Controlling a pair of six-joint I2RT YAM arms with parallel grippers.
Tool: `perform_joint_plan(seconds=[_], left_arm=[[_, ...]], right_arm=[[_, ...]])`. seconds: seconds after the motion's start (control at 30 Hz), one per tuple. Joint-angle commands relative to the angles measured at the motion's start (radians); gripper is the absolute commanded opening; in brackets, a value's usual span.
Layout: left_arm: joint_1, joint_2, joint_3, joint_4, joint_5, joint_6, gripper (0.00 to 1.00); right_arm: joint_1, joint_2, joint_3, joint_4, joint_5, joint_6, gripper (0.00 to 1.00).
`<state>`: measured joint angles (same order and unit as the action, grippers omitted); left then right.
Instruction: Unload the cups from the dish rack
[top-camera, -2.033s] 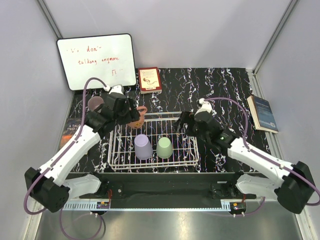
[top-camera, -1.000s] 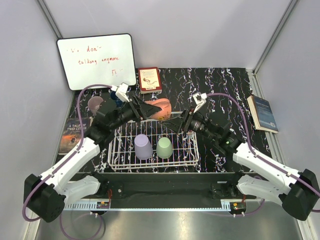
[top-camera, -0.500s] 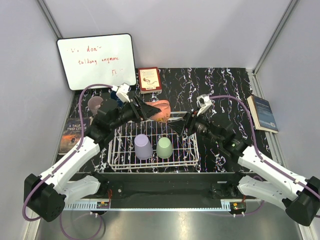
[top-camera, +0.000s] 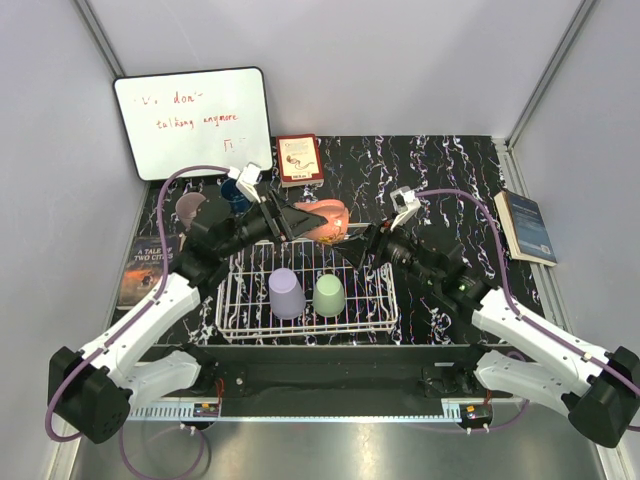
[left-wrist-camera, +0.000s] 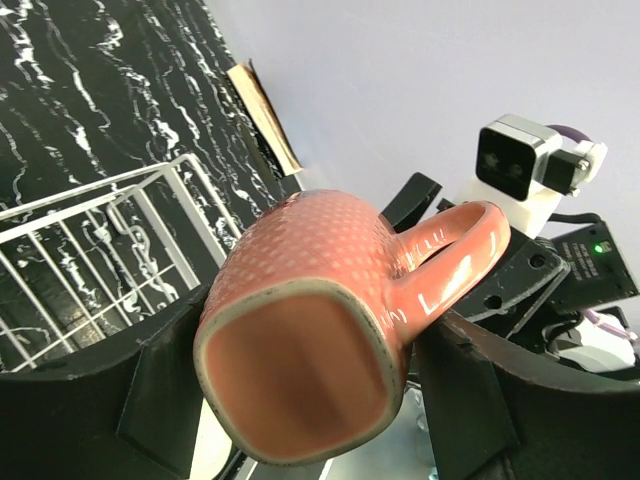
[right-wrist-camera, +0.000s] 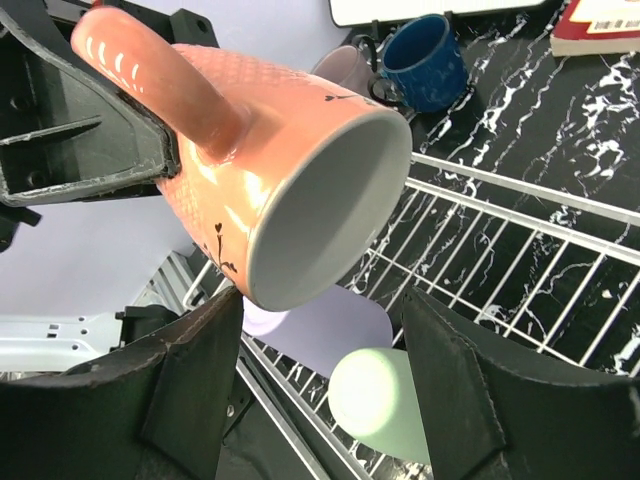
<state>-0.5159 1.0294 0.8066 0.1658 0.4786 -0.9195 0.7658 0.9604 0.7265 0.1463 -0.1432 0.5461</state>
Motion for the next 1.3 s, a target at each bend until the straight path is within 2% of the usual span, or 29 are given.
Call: perform_joint_plan(seconds=[0.0,0.2,0.33,0.57,0.8,0.83,0.9,0.93,1.0,1.03,1.07,1.13,1.17,1.23,1.27], left_arm=[[0.001,-0.015,-0.006,0.184,0.060,-0.051,0.00],[-0.001,0.011,-0.049,0.253,0.094,-0.096,0.00],[-0.010,0.038,-0.053,0.320,0.124,-0.122,0.00],[-0.041,0.061,-0.052,0.380,0.149,-0.147,0.00],[-0.044,0.072,-0.038,0.385,0.160,-0.144,0.00],[-0.045,0.074,-0.040,0.386,0.160,-0.142,0.00],[-0.044,0.075,-0.043,0.383,0.155,-0.142,0.00],[-0.044,0.074,-0.043,0.379,0.153,-0.139,0.00],[-0.044,0.074,-0.037,0.365,0.149,-0.128,0.00],[-0.044,0.070,-0.032,0.341,0.146,-0.116,0.00],[-0.044,0.069,-0.029,0.330,0.143,-0.107,0.04],[-0.044,0.063,-0.024,0.313,0.135,-0.087,0.21],[-0.044,0.061,-0.023,0.307,0.134,-0.081,0.46],[-0.044,0.058,-0.011,0.275,0.126,-0.062,0.70],[-0.044,0.057,-0.001,0.256,0.118,-0.055,0.85]], right_arm=[[0.003,-0.020,0.013,0.079,-0.019,-0.017,0.72],[0.004,-0.014,0.019,0.128,-0.068,0.014,0.73],[0.004,0.026,0.025,0.211,-0.157,0.048,0.72],[0.007,0.156,0.051,0.312,-0.288,0.127,0.63],[0.015,0.186,0.039,0.323,-0.302,0.132,0.44],[0.015,0.182,0.036,0.320,-0.292,0.132,0.34],[0.017,0.172,0.034,0.302,-0.280,0.123,0.22],[0.017,0.167,0.034,0.293,-0.277,0.120,0.12],[0.017,0.153,0.036,0.265,-0.269,0.110,0.00],[0.017,0.149,0.036,0.256,-0.259,0.107,0.00],[0.017,0.140,0.034,0.248,-0.256,0.100,0.00],[0.017,0.112,0.030,0.224,-0.236,0.094,0.00],[0.018,0.101,0.027,0.216,-0.228,0.084,0.00],[0.020,0.064,0.021,0.184,-0.205,0.078,0.00],[0.020,0.051,0.021,0.173,-0.199,0.068,0.00]])
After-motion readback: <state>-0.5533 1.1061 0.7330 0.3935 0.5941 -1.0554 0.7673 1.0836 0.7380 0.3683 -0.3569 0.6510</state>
